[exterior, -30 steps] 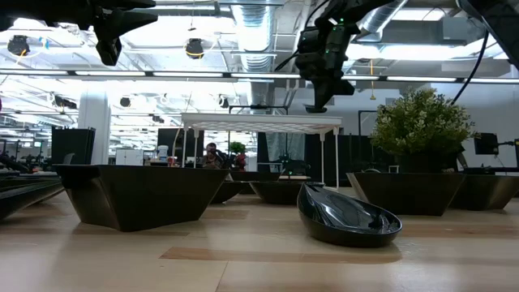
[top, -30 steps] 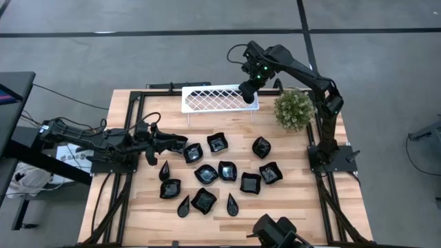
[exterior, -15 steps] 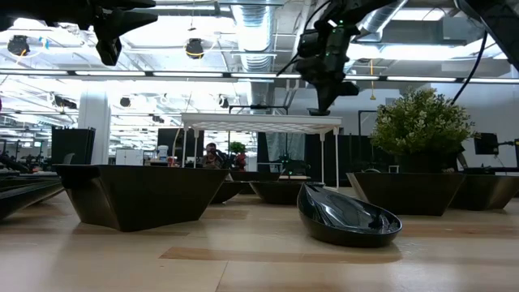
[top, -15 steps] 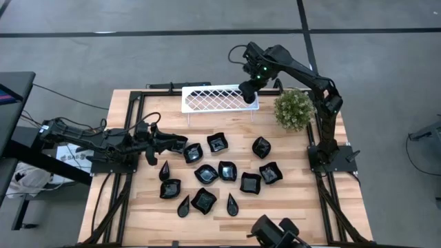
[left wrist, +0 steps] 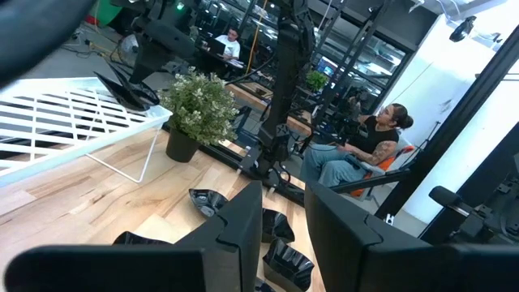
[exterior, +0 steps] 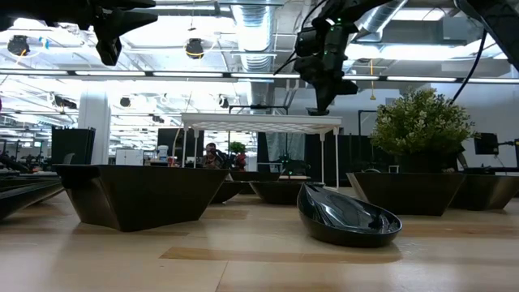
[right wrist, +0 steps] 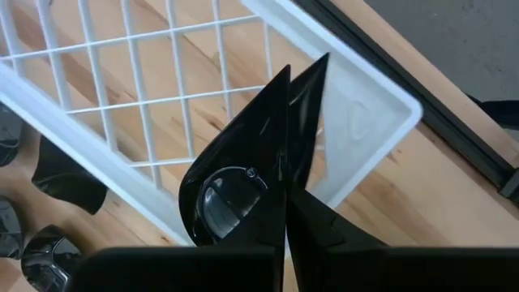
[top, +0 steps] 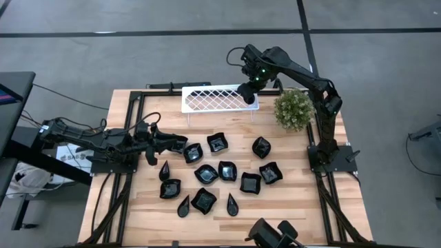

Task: Pick & Place Mini shaped plates
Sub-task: Stack the black drop shaped plate on top of the black drop shaped plate on the shelf

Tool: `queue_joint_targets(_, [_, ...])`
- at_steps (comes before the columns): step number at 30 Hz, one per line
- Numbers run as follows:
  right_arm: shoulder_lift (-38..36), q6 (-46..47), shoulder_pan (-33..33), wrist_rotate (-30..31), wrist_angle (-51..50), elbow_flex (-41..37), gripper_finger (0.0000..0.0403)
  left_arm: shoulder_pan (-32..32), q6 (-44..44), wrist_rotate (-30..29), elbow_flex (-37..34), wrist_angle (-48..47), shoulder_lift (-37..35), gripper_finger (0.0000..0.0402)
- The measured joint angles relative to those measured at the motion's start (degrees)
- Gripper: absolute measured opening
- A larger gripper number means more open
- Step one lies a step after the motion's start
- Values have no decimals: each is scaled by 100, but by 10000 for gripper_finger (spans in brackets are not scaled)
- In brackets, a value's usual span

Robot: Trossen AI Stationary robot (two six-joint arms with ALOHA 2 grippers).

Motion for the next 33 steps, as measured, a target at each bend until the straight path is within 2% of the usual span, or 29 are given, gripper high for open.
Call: queue_joint_targets(33, [0, 49, -19, 127, 115, 0, 0, 0, 0, 2, 0, 0, 0, 97])
